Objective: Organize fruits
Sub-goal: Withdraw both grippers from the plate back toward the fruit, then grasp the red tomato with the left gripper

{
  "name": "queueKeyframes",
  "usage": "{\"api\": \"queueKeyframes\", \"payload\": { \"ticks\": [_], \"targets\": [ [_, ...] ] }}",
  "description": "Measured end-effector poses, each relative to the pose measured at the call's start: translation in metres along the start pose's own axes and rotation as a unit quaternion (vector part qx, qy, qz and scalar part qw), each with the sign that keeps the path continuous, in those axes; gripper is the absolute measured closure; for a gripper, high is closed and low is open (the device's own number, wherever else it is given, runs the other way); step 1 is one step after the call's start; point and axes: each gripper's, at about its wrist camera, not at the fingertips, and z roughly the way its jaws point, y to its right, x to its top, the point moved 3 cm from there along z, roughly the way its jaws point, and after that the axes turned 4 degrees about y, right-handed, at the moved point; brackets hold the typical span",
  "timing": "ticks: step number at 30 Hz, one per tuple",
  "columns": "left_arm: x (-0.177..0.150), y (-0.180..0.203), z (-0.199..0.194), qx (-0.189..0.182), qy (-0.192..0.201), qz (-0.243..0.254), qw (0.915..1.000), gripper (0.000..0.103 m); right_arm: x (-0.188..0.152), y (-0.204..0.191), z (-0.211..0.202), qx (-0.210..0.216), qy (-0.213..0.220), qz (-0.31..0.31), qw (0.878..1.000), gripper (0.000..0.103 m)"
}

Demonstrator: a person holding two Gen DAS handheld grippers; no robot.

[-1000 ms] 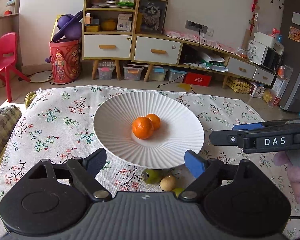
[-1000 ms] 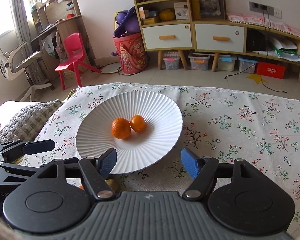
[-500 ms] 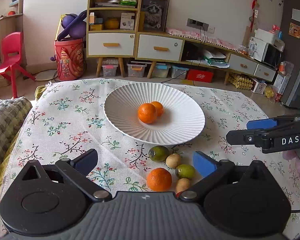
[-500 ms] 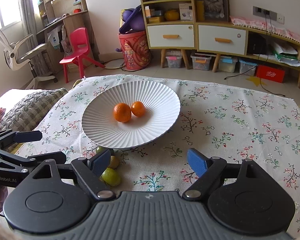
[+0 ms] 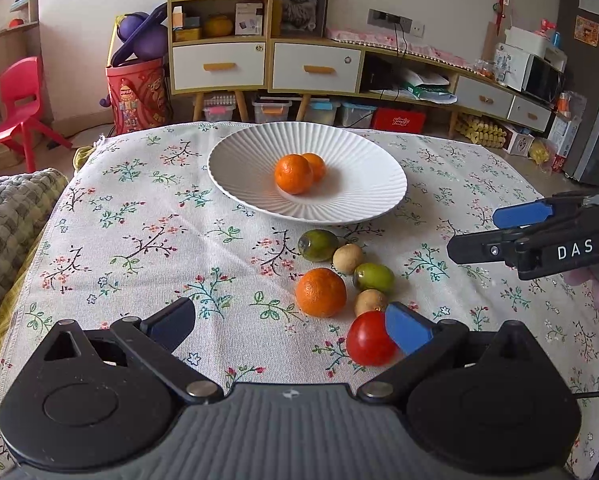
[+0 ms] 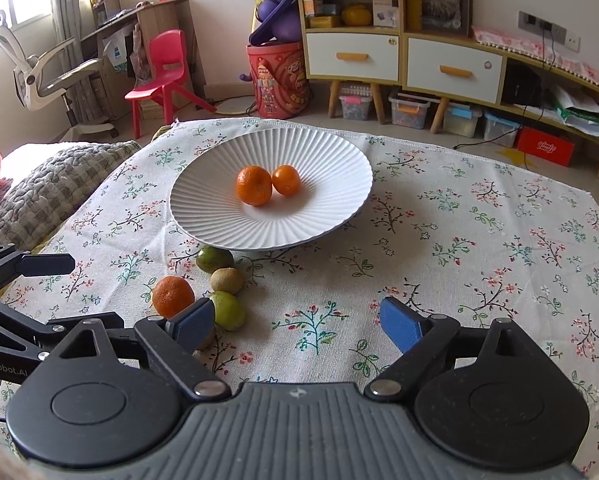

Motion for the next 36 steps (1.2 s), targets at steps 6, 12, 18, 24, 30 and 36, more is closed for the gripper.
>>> {"api": "queueKeyframes", "payload": {
  "ticks": [6,12,18,24,30,36],
  "targets": [
    [-0.011,0.009,0.003,-0.017,-0.016,0.001,0.9997,0.011,-0.011,-0.003,0.006,-0.004,-0.02,-0.008,1.0,0.014],
    [-0.014,0.017,0.008,-0.033,-0.024,-0.004,0.9991,0.011,-0.015,-0.004,0.009,-0.01,-0.03,-0.012,0.999,0.014],
    [-0.015,0.027,0.017,-0.056,-0.04,-0.009,0.9976,0.029,-0.017,-0.002,0.008,-0.018,-0.037,-0.011,0.999,0.014],
    [-0.017,0.03,0.022,-0.071,-0.049,-0.019,0.9961,0.056,-0.018,0.0,0.008,-0.019,-0.041,-0.012,0.999,0.014],
    [-0.016,0.028,0.018,-0.077,-0.061,-0.021,0.9949,0.082,-0.018,-0.004,0.011,-0.016,-0.046,-0.017,0.999,0.015],
    [-0.012,0.02,0.01,-0.053,-0.058,-0.007,0.9969,0.083,-0.019,-0.012,0.014,-0.01,-0.051,-0.025,0.998,0.016]
  ]
}}
